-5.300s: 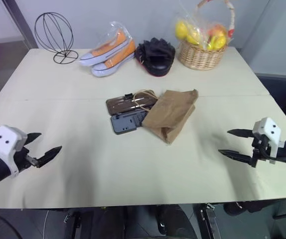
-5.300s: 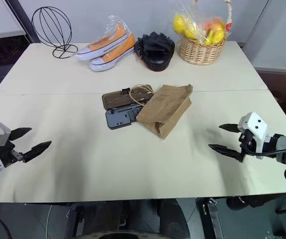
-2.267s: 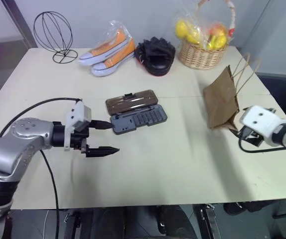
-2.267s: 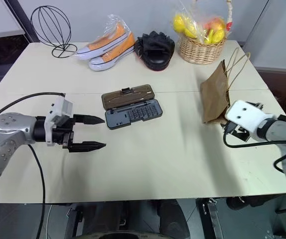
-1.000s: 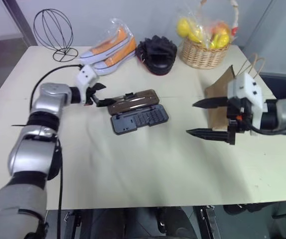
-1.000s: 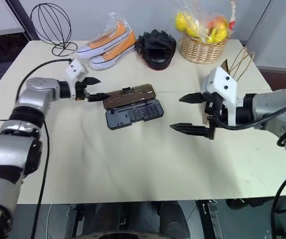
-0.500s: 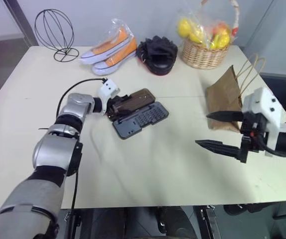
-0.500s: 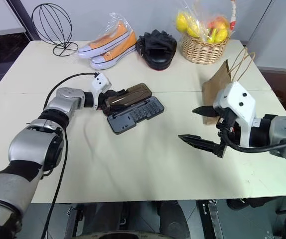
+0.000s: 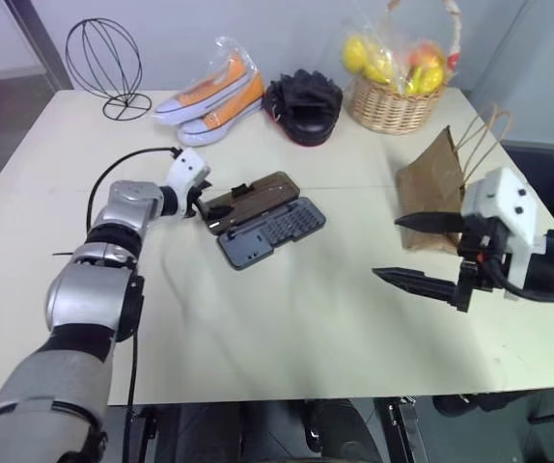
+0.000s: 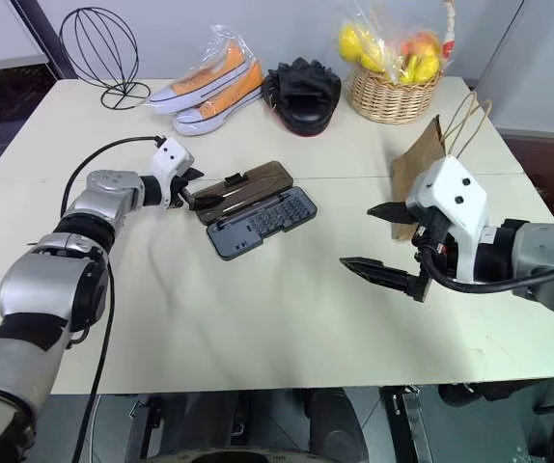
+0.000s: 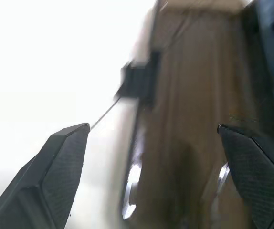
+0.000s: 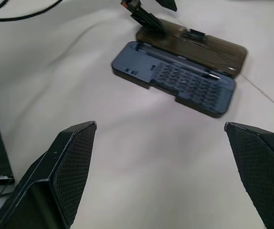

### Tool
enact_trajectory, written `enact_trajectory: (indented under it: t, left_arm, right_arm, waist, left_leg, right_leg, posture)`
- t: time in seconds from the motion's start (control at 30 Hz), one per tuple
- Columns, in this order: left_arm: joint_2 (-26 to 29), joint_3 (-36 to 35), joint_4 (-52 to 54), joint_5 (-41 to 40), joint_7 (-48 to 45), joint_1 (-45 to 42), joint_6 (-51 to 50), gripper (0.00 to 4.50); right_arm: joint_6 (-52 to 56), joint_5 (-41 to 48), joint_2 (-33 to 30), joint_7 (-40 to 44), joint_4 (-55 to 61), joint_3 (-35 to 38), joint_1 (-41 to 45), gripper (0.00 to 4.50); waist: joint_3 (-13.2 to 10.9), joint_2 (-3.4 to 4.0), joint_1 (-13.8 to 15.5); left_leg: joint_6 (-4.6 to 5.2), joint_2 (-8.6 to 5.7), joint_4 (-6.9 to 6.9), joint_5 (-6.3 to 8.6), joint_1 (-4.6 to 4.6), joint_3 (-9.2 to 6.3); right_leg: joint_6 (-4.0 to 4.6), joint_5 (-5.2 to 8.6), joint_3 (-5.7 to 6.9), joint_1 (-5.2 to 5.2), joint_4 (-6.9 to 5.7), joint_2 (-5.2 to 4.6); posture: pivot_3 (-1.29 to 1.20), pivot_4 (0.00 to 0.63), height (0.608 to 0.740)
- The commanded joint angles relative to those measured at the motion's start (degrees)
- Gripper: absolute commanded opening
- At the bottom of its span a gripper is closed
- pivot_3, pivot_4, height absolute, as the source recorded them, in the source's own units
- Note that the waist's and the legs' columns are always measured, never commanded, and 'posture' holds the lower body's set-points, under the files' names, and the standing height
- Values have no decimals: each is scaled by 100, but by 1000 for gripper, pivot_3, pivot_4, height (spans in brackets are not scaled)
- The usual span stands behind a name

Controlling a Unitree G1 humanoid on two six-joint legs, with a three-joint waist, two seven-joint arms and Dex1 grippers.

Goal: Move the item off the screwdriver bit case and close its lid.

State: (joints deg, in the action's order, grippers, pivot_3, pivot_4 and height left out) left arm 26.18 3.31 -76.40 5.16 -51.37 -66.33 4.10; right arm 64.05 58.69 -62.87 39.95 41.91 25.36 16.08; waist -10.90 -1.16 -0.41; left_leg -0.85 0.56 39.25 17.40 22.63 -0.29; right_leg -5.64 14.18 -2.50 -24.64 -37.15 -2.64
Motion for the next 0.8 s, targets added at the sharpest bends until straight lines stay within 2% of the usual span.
enact_trajectory:
  t: [0.03, 0.3, 0.33, 0.37, 0.43, 0.5, 0.6, 0.63, 0.8]
  left_arm:
    - [110, -72, 1, 120, 314, -4, 33, 4500]
    - [-231, -179, -89, 167, 608, 77, -309, 4500]
    - [-257, -230, -96, 151, 616, 83, -363, 3959]
    - [-271, -259, -99, 161, 599, 95, -394, 3649]
    - [-281, -283, -101, 195, 574, 116, -438, 2740]
    - [-273, -287, -101, 234, 564, 144, -463, 1619]
    - [-257, -288, -98, 280, 533, 172, -481, 170]
    - [-252, -274, -97, 308, 511, 180, -473, 40]
    - [-274, -235, -69, 344, 175, 206, -395, 40]
  right_arm:
    - [-171, 8, -111, 19, 14, 59, 5, 4472]
    - [-193, 117, -174, 14, 22, 190, -47, 4472]
    - [-173, 155, -190, 14, 44, 245, -68, 4500]
    - [-146, 206, -211, 22, 68, 317, -97, 4500]
    - [-118, 295, -272, 60, 112, 463, -183, 4500]
    - [-113, 394, -334, 138, 166, 649, -302, 4500]
    - [-129, 553, -394, 182, 214, 855, -430, 4500]
    - [-140, 588, -410, 163, 214, 882, -455, 4500]
    - [-209, 570, -434, 84, 148, 855, -526, 4500]
  waist:
    - [0, 0, 4]
    - [2, -2, 6]
    - [2, -2, 2]
    - [2, -2, 0]
    - [4, -3, -6]
    - [5, -3, -8]
    - [9, 0, -9]
    - [10, 1, 5]
    - [12, -7, 2]
  left_leg:
    - [0, 0, 0, 0, 1, 0]
    - [0, -1, 1, 0, -6, 4]
    - [0, -1, 0, 0, -7, 4]
    - [0, -1, 0, 0, -10, 4]
    - [0, -1, 0, 0, -12, 4]
    - [0, 0, 0, 0, -15, 4]
    - [0, 0, 0, 0, -17, 2]
    - [0, 0, 0, 0, -20, 4]
    - [-1, 1, 1, 0, -22, 2]
  right_leg:
    - [0, 0, 0, 0, 0, -1]
    - [-2, -1, 0, 7, 1, -1]
    - [-2, -1, 0, 8, 1, -1]
    - [-2, -1, -1, 9, 0, -1]
    - [-2, -1, 0, 11, 0, 0]
    - [-2, -1, -1, 13, -2, 0]
    - [-2, -1, -1, 15, -3, 1]
    - [-2, -1, -1, 18, -2, 0]
    - [-5, -3, -1, 24, 0, -2]
  posture:
    - [0, 150, 740]
    - [0, 150, 740]
    - [0, 150, 740]
    - [0, 150, 740]
    - [0, 150, 740]
    - [0, 150, 740]
    - [0, 150, 740]
    - [0, 150, 740]
    - [0, 150, 740]
